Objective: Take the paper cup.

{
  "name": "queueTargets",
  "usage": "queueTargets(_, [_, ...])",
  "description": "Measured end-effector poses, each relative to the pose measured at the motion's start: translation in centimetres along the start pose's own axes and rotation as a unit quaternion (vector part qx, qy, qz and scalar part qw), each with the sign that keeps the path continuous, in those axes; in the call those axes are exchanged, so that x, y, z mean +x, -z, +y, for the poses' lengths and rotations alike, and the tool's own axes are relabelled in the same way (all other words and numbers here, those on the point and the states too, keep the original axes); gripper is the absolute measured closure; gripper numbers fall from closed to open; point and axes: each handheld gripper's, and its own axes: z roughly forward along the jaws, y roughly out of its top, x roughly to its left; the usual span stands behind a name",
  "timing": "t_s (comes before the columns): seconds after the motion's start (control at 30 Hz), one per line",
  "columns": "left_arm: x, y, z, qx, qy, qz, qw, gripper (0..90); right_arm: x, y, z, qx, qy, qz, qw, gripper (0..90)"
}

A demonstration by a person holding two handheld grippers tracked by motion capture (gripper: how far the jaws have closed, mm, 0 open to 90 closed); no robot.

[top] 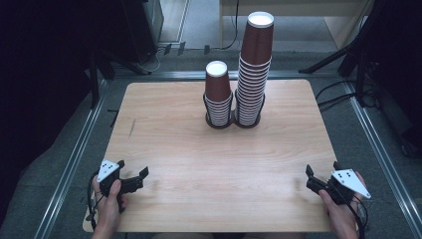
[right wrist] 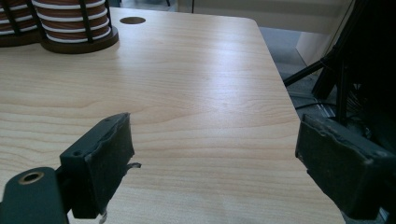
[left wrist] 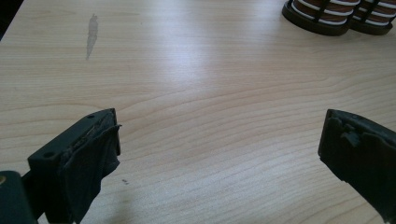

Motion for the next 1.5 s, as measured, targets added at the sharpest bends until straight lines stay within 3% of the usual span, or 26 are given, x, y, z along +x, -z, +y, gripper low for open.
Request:
queueTargets(0.23, [0.2, -0.1, 0.1, 0.007, 0.013, 0.002, 0.9999, 0.0, -0.1, 0.0, 0.1, -0.002, -0.007, -0.001, 1.0, 10.7])
queueTargets(0.4, [0.6, -0.3, 0.2, 0.007, 0.03, 0.002, 0.9995, 0.0, 0.4, 0.1, 1.2, -0.018, -0.007, 0.024, 0.9995, 10.8])
queueTargets(0.5, [0.5, -0.2, 0.1, 0.007, 0.027, 0.001, 0.9996, 0.0, 0.9, 0.2, 2.1, -0.026, -0.005, 0.029, 0.9992, 10.9])
queueTargets(0.53, [0.5, -0.2, 0.1, 0.007, 0.028, 0.003, 0.9996, 0.0, 1.4, 0.5, 3.3, -0.036, -0.014, 0.037, 0.9986, 10.9])
queueTargets(0.63, [0.6, -0.3, 0.2, 0.008, 0.03, 0.007, 0.9995, 0.0, 1.9, 0.6, 4.0, -0.037, -0.022, 0.044, 0.9981, 10.9])
queueTargets(0.77, [0.6, -0.4, 0.2, 0.007, 0.03, 0.006, 0.9995, 0.0, 3.5, 0.2, 5.7, -0.033, 0.001, 0.05, 0.9982, 10.9])
queueTargets(1.1, [0.6, -0.3, 0.2, 0.006, 0.03, 0.008, 0.9995, 0.0, 5.9, -1.1, 8.7, -0.047, -0.003, 0.071, 0.9963, 10.3])
queueTargets(1.23, [0.8, -0.2, 0.2, -0.002, 0.044, 0.013, 0.9989, 0.0, 6.9, -1.8, 10.4, -0.053, 0.0, 0.08, 0.9954, 9.8])
queueTargets(1.4, [0.7, -0.2, 0.1, -0.004, 0.039, 0.012, 0.9991, 0.0, 8.4, -2.7, 12.7, -0.067, -0.005, 0.104, 0.9923, 7.0])
queueTargets(1.5, [0.7, -0.2, 0.1, -0.005, 0.041, 0.011, 0.9991, 0.0, 9.1, -3.1, 13.6, -0.073, -0.007, 0.105, 0.9918, 6.9])
